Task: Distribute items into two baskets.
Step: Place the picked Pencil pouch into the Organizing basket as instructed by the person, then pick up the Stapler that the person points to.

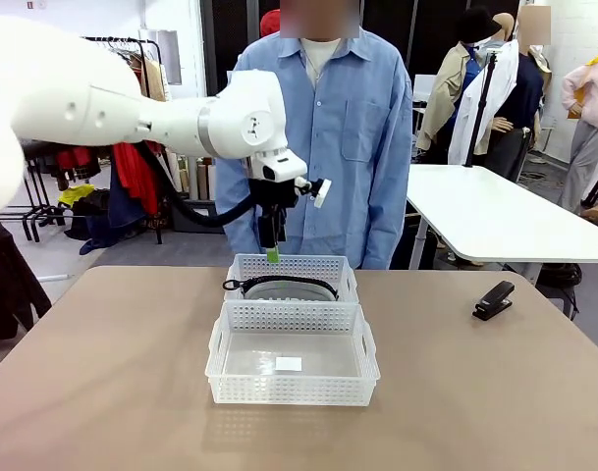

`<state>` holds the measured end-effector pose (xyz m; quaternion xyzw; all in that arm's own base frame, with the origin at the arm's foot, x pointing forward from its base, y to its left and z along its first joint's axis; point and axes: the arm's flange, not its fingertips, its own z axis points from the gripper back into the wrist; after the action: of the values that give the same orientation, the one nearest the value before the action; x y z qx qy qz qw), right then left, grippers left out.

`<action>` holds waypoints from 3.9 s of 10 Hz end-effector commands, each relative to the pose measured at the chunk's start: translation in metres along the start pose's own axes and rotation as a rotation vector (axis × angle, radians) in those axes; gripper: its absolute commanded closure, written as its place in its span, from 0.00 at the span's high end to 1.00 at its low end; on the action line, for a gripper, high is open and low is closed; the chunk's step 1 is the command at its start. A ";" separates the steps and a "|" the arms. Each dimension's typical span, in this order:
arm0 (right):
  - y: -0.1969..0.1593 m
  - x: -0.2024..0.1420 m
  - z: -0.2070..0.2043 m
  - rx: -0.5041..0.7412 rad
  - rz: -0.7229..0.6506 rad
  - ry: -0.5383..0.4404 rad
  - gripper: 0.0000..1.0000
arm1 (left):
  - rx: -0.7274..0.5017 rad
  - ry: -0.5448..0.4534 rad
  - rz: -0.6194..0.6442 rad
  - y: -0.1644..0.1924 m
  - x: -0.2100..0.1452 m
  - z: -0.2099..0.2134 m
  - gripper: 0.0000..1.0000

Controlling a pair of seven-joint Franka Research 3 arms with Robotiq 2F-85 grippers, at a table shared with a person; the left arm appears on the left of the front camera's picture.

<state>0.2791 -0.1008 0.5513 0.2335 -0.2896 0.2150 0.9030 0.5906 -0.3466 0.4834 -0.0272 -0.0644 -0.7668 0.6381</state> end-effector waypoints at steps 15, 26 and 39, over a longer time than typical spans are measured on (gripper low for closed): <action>0.001 0.000 0.000 0.011 0.004 -0.009 1.00 | 0.013 -0.003 0.005 -0.011 -0.003 0.018 1.00; 0.001 0.000 0.000 0.011 0.004 -0.009 1.00 | 0.297 0.012 0.604 -0.100 -0.201 0.147 1.00; 0.001 0.000 0.000 0.011 0.004 -0.009 1.00 | 0.349 -0.430 1.193 -0.296 -0.374 0.135 1.00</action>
<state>0.2790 -0.1004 0.5515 0.2328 -0.2892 0.2154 0.9032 0.3729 0.0895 0.5568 -0.0930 -0.2653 -0.2489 0.9268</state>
